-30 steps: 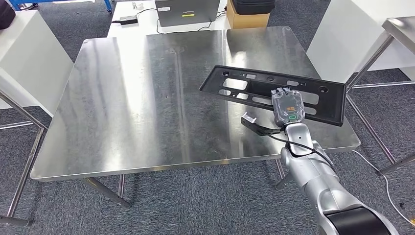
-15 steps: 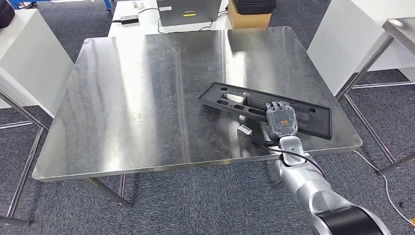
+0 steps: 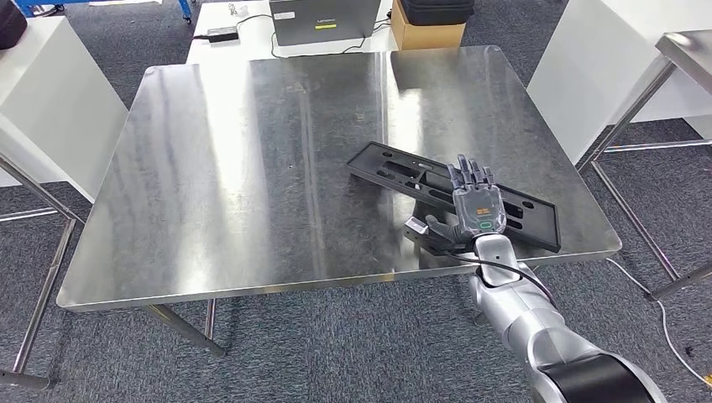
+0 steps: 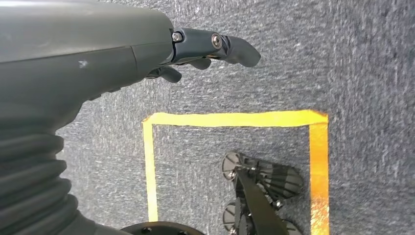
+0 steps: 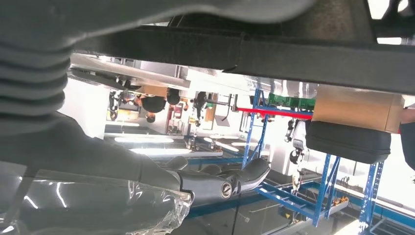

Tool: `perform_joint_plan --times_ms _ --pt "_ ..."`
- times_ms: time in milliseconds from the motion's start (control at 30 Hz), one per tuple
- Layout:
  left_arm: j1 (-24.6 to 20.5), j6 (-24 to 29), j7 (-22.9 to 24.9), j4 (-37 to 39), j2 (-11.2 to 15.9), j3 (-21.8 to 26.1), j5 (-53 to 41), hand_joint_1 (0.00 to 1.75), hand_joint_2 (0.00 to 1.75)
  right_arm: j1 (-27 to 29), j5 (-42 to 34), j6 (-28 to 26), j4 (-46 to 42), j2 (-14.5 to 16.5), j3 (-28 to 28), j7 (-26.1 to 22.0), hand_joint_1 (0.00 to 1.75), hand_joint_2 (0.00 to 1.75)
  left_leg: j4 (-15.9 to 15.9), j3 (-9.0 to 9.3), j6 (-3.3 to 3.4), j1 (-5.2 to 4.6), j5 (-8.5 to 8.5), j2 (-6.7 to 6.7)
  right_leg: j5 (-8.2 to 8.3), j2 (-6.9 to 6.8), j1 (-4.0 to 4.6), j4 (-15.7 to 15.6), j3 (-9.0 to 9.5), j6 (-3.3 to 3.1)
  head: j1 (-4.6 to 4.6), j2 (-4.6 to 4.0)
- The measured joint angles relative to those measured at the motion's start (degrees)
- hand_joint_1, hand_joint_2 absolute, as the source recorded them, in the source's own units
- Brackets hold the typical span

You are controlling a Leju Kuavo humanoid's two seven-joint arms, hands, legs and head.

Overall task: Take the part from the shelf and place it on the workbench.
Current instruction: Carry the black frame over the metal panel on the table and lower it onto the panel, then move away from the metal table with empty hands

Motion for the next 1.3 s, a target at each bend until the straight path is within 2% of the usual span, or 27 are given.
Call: perform_joint_plan --times_ms 167,300,367,500,600,700,900,1033,1200,1300 --pt "-0.05 -1.40 0.87 0.00 0.00 -0.01 -0.44 0.00 0.00 0.34 -0.48 0.04 0.02 0.16 0.03 -0.13 0.00 0.00 0.00 0.02 0.00 0.00 0.00 0.00 0.00 0.00 -0.01 0.00 0.00 0.00 -0.01 0.00" --pt "-0.06 -2.34 1.10 0.00 0.03 -0.01 -0.52 0.00 0.00 0.67 -3.16 2.63 0.02 0.40 -0.96 -3.35 0.00 0.00 0.00 0.02 0.00 0.00 0.00 0.00 0.00 0.00 -0.01 0.00 0.00 0.00 0.00 0.00" --pt "-0.07 -2.91 1.13 0.00 0.05 -0.01 -0.74 0.00 0.00 0.72 -7.68 7.82 0.01 0.85 -2.50 -8.35 0.00 0.00 -0.01 0.02 0.00 0.00 0.00 0.00 0.00 0.00 -0.01 0.00 0.00 0.00 0.01 0.00" --pt "-0.12 -3.74 1.15 0.00 0.12 -0.01 -1.66 0.00 0.00 1.43 -19.67 18.80 -1.13 2.17 -7.26 -21.29 0.00 0.00 0.00 0.03 0.00 0.00 0.00 0.03 0.00 0.01 -0.02 0.00 0.01 0.00 0.00 0.00" --pt "-0.19 -3.97 1.15 0.00 0.13 0.02 -2.31 0.00 0.00 2.87 -25.85 21.68 -4.46 3.13 -8.98 -27.18 0.00 0.00 -0.01 0.04 -0.01 0.01 0.00 0.02 0.00 0.01 -0.02 0.01 0.01 0.00 0.00 0.00" --pt "-0.27 -3.98 1.07 0.00 0.13 0.12 -2.52 0.00 0.00 5.08 -30.33 22.49 -9.55 4.13 -9.23 -30.43 0.00 0.00 -0.01 0.05 -0.01 0.02 0.00 0.02 0.00 0.01 -0.02 0.01 0.00 0.00 -0.01 0.00" --pt "-0.38 -3.68 0.52 0.00 0.11 0.85 -2.55 0.00 0.00 9.42 -35.71 21.37 -19.26 5.19 -8.88 -33.76 0.00 0.00 -0.01 0.04 -0.01 0.01 0.00 -0.01 -0.01 0.00 -0.01 0.00 0.00 -0.01 0.01 0.00" --pt "-0.42 -2.68 -0.02 0.00 0.09 1.37 -2.61 0.00 0.00 15.75 -40.31 18.22 -31.32 5.58 -7.03 -35.82 0.00 0.00 -0.02 0.04 0.01 0.01 -0.02 0.00 -0.01 0.00 -0.02 0.00 0.00 0.00 0.00 0.00" --pt "-0.44 -1.52 -0.79 0.00 0.04 2.45 -2.38 0.00 0.00 22.74 -41.42 12.15 -44.45 5.81 -5.21 -36.85 0.00 0.00 -0.02 0.05 -0.05 0.01 -0.08 0.00 -0.03 0.00 -0.02 -0.01 -0.01 0.00 0.01 0.00" --pt "-0.44 -0.89 -2.55 0.00 -0.02 3.34 -1.53 0.00 0.00 27.86 -50.34 7.90 -51.86 6.38 -5.29 -40.82 0.00 0.00 -0.02 0.06 -0.07 0.01 -0.12 -0.03 -0.06 -0.01 -0.02 -0.02 0.01 -0.01 0.02 0.00"
